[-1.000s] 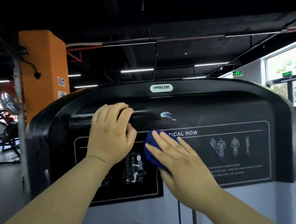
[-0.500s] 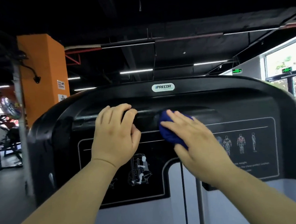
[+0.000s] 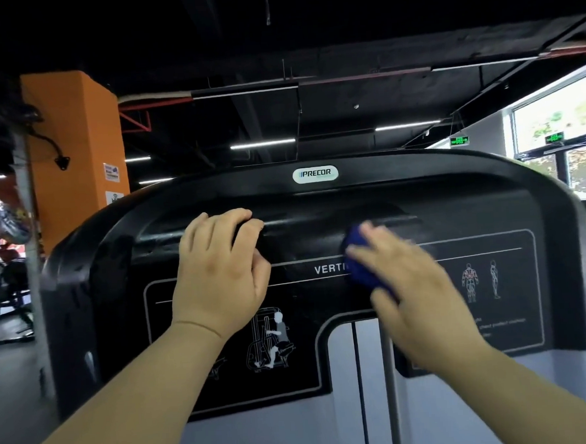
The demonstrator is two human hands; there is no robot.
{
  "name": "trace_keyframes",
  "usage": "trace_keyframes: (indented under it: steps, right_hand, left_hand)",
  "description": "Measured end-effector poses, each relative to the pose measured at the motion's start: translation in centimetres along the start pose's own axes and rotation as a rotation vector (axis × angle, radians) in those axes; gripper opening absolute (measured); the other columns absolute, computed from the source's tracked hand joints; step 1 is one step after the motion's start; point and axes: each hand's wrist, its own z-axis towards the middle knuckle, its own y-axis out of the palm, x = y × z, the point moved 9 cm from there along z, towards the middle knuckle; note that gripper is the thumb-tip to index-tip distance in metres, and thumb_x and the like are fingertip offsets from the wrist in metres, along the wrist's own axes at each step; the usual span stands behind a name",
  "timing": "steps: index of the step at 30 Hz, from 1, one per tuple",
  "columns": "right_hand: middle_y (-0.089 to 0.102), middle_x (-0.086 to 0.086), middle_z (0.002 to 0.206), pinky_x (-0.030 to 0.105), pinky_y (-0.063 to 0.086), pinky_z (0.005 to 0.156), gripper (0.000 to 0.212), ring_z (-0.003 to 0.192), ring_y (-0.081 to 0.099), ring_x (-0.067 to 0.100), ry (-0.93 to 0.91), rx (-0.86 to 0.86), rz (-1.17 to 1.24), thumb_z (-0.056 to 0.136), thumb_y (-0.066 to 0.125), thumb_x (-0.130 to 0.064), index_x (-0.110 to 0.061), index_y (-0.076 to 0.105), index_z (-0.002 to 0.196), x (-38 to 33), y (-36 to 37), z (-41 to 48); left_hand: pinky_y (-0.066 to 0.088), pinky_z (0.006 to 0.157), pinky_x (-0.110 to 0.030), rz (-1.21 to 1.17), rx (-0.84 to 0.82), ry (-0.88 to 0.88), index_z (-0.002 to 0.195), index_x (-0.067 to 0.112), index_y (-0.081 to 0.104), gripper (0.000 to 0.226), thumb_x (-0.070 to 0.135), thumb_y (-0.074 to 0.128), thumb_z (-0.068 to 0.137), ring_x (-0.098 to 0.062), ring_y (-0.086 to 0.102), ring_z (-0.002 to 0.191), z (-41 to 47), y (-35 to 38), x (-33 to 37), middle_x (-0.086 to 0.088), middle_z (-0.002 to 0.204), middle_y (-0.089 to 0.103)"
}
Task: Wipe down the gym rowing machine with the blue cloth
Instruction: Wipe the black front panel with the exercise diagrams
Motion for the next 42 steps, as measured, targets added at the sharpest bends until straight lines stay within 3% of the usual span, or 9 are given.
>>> trace_keyframes:
  steps: [3,11,17,23,25,29,33,37,42]
  right_hand:
    - [0.031,-0.007,0.158,0.034,0.012,0.122,0.06,0.145,0.021,0.01,0.251,0.151,0.079,0.085,0.047,-0.009,-0.024,0.049,0.143,-0.4,-0.1,2.1]
    - [0.029,-0.002,0.16,0.04,0.011,0.121,0.064,0.148,0.025,0.014,-0.38,-0.233,-0.279,0.084,0.043,-0.027,-0.027,0.04,0.148,-4.0,4.1,-1.2]
    - [0.005,0.004,0.165,0.033,-0.009,0.12,0.06,0.152,-0.002,0.018,0.377,0.129,-0.015,0.098,0.045,-0.014,-0.02,0.026,0.155,3.8,-2.3,1.0]
    - [0.021,0.004,0.163,0.041,0.007,0.123,0.067,0.15,0.014,0.02,-0.33,-0.241,-0.285,0.087,0.04,-0.024,-0.023,0.028,0.153,-2.0,4.2,-3.6]
    - [0.022,0.002,0.162,0.042,0.013,0.122,0.066,0.149,0.015,0.017,-0.268,-0.164,-0.272,0.087,0.044,-0.016,-0.023,0.032,0.151,0.8,1.9,-3.4]
    - [-0.001,-0.002,0.165,0.037,-0.006,0.123,0.065,0.147,-0.011,0.004,0.319,0.031,0.028,0.094,0.042,-0.016,-0.02,0.022,0.156,2.4,0.0,-1.9]
    - [-0.017,-0.005,0.162,0.031,-0.019,0.118,0.07,0.144,-0.028,0.003,0.069,-0.184,0.155,0.088,0.02,-0.029,-0.023,0.01,0.158,-6.8,5.1,-0.9]
    - [0.007,-0.012,0.163,0.026,-0.012,0.121,0.067,0.148,-0.007,-0.005,-0.009,-0.387,0.516,0.09,0.022,-0.016,-0.024,0.021,0.156,-10.5,7.3,-0.7]
    - [0.048,-0.024,0.137,0.024,0.033,0.114,0.047,0.126,0.04,-0.018,0.379,-0.102,0.915,0.103,0.03,-0.007,-0.042,0.047,0.13,-7.2,4.0,-0.3]
  left_hand:
    - [0.033,0.111,-0.049,-0.006,-0.004,-0.001,0.11,0.006,0.063,0.032,0.015,0.043,0.087,-0.031,0.056,0.107,-0.1,0.1,-0.1,-0.012,0.116,0.062]
    - [0.033,0.112,-0.047,-0.079,-0.063,0.01,0.111,0.004,0.063,0.034,0.013,0.04,0.088,-0.024,0.052,0.113,0.0,-0.3,-0.3,-0.011,0.118,0.062]
    - [0.022,0.118,-0.044,-0.114,-0.12,-0.056,0.12,0.007,0.06,0.038,0.016,0.038,0.09,-0.028,0.048,0.128,-0.8,-0.3,-0.1,-0.011,0.132,0.056]
    - [0.012,0.122,-0.042,-0.085,-0.242,0.038,0.133,0.012,0.055,0.049,0.021,0.045,0.086,-0.024,0.036,0.141,-3.6,0.2,3.2,-0.008,0.149,0.044]
    - [0.013,0.122,-0.043,-0.067,-0.269,0.038,0.135,0.012,0.053,0.051,0.023,0.046,0.085,-0.023,0.034,0.143,-5.2,0.0,2.8,-0.008,0.151,0.041]
    - [0.009,0.123,-0.039,-0.034,-0.282,-0.083,0.14,0.009,0.046,0.057,0.028,0.042,0.086,-0.024,0.031,0.144,-7.5,-1.3,-0.2,-0.008,0.155,0.036]
    - [0.009,0.123,-0.033,-0.057,-0.281,-0.045,0.15,0.004,0.027,0.078,0.041,0.049,0.085,-0.026,0.028,0.144,-9.6,-2.6,-0.5,-0.013,0.158,0.026]
    - [0.02,0.121,-0.04,-0.101,-0.226,0.026,0.153,0.005,0.016,0.09,0.05,0.056,0.086,-0.023,0.024,0.148,-10.3,-2.5,1.7,-0.013,0.16,0.018]
    - [0.02,0.118,-0.046,-0.014,-0.194,-0.142,0.154,0.017,0.017,0.075,0.045,0.046,0.09,-0.024,0.023,0.146,-9.1,0.2,4.7,-0.008,0.159,0.02]
